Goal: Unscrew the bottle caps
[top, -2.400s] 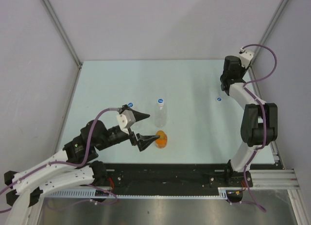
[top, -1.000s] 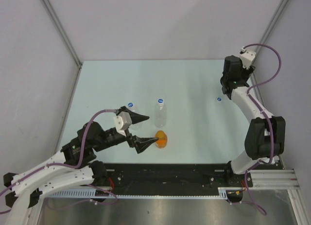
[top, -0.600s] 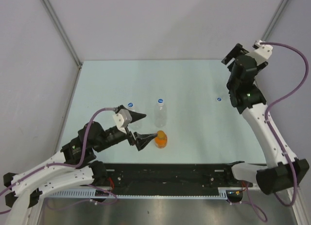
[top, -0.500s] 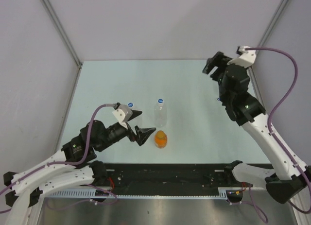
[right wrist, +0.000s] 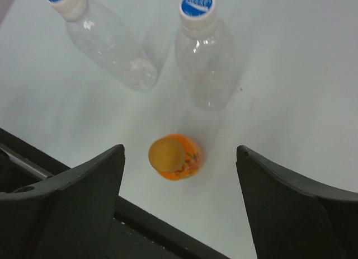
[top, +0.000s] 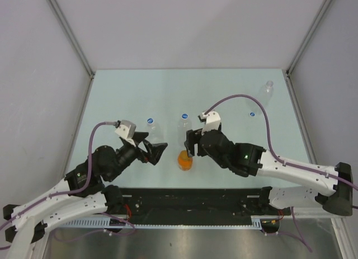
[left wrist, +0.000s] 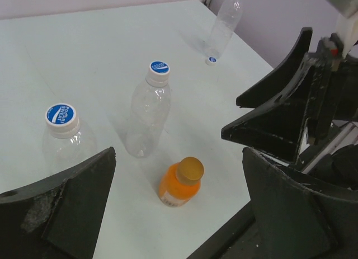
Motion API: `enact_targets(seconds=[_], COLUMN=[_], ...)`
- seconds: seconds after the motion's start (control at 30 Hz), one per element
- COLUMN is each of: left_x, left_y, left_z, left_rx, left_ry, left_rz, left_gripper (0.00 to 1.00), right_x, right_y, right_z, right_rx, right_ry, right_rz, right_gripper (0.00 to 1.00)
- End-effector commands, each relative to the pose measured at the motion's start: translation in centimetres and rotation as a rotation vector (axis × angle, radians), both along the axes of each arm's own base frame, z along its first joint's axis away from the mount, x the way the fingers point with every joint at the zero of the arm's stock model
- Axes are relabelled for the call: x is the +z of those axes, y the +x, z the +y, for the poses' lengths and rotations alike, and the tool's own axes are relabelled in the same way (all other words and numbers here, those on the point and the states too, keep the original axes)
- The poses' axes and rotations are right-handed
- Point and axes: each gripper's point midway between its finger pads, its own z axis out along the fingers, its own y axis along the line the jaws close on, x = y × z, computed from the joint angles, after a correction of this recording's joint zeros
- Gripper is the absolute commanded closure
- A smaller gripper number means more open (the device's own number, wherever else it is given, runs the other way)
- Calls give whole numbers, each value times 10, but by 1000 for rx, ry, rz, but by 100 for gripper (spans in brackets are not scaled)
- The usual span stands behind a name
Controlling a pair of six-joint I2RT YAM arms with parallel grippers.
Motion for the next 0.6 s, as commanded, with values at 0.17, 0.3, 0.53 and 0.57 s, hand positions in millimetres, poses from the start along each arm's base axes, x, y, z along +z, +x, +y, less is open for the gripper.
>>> enact_targets(seconds=[0.17, 0.3, 0.53, 0.57], left_x=[-16, -14, -20, -21], left_y=[-1, -3, -5, -6], left_z=[2, 4, 14, 15], left_rx=[14, 7, 24, 24], left_ry=[3, -18, -10, -10], left_rz=[51, 30, 39, 37], left_gripper=[0, 0, 0, 0], right_x=[-60, -69, -90, -94], right_y=[-12, -12, -5, -5], right_z=[11, 28, 40, 41], right_rx=[-31, -27, -69, -71], right_ry=[-16, -9, -18, -19], right_rz=[84, 54, 66, 74], right_gripper=[14, 14, 14, 14])
